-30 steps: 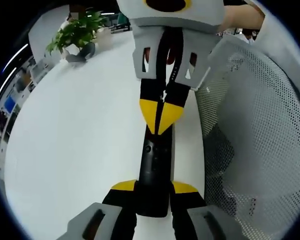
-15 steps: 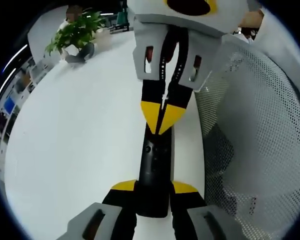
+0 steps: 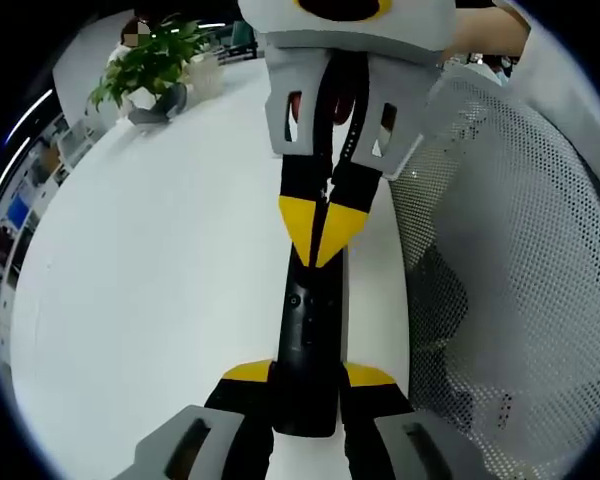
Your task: Press the specified remote control buttons in sequence, fully releasing each button before pressing the next.
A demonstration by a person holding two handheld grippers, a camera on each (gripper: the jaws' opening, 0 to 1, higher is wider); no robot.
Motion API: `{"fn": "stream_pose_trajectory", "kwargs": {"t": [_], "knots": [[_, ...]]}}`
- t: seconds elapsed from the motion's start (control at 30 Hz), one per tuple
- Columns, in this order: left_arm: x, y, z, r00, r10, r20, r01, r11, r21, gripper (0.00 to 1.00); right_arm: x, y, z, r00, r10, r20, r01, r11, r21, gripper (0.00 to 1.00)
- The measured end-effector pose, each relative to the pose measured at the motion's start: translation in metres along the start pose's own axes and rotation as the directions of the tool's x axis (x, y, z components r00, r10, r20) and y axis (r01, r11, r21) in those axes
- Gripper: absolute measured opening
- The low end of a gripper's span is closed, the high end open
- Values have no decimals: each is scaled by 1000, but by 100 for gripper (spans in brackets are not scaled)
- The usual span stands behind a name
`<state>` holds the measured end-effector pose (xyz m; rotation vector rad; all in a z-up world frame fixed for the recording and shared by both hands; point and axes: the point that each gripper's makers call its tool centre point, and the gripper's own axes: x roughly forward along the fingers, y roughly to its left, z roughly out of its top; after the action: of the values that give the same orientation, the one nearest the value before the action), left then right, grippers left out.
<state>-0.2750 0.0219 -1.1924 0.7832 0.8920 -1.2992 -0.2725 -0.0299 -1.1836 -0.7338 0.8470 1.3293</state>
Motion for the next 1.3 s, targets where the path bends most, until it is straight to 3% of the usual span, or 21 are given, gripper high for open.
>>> {"fn": "stream_pose_trajectory", "kwargs": {"t": [0.27,0.57,0.63,0.8,0.9,1.1,1.3], "knots": [[0,0,0,1000,-3,9,3,1000,-3,24,-3,1,-7,1000,-8,-19,7,1000,-6,0],[0,1,1,1000,-10,27,10,1000,7,24,1,0,-4,997,-44,-70,39,996,-82,0],[0,1,1,1000,-10,24,10,1000,8,24,-1,-1,-4,998,-44,-52,42,998,-55,0],[0,1,1,1000,-8,26,8,1000,4,24,-3,-4,-2,993,-29,111,14,991,135,0],[0,1,1,1000,-8,28,8,1000,3,24,-3,-4,-2,987,-37,154,9,984,177,0],[0,1,1,1000,-7,24,7,1000,4,24,1,-2,1,991,-40,131,27,995,97,0],[0,1,0,1000,-7,29,7,1000,0,24,4,0,1,1000,-22,6,23,997,-76,0]]}}
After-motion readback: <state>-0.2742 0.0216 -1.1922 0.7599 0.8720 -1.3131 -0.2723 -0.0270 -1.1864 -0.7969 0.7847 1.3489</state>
